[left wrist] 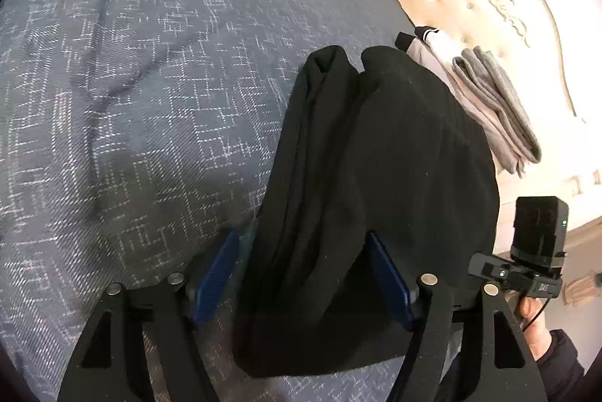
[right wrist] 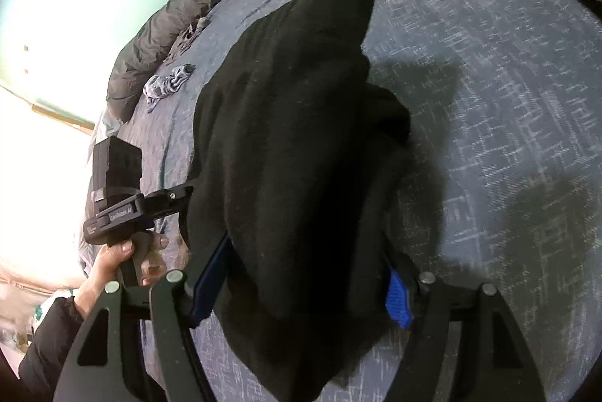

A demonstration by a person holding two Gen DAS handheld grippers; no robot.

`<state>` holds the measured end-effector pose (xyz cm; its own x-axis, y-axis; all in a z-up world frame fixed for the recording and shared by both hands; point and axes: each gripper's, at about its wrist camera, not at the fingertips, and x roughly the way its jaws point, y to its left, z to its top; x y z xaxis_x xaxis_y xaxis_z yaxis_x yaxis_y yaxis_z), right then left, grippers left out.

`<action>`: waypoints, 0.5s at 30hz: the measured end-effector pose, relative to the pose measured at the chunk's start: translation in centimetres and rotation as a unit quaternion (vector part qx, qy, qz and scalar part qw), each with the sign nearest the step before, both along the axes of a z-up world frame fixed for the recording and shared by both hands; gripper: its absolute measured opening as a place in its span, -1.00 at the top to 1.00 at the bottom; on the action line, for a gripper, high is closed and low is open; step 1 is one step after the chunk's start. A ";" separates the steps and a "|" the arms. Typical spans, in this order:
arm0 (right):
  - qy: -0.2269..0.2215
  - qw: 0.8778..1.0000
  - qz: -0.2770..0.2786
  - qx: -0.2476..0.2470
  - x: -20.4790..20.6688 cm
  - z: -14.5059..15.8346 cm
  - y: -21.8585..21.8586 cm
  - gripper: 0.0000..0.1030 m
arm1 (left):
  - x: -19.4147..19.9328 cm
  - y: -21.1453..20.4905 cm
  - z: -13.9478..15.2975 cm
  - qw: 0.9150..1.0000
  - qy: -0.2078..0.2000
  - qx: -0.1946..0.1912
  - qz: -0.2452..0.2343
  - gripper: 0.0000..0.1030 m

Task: Fold clothes
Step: 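Lift the folded sweater with the right tool while the left tool grasps it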

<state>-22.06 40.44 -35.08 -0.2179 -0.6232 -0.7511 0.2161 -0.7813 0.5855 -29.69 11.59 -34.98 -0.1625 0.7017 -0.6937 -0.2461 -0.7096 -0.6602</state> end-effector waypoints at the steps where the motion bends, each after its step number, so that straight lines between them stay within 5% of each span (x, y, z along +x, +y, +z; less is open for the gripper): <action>1: 0.000 1.000 0.004 -0.002 -0.1 -0.1 -0.2 -0.33 | -0.1 0.1 -0.1 1.000 0.000 0.003 0.000 -0.50; 8: 0.005 0.999 0.030 -0.027 -0.9 0.2 -0.6 0.16 | -0.3 1.7 0.2 1.000 0.002 0.014 -0.007 -0.52; 15: 0.012 0.997 0.060 -0.041 -1.7 1.5 -0.3 0.35 | 0.1 2.7 0.8 1.000 0.010 0.024 -0.014 -0.10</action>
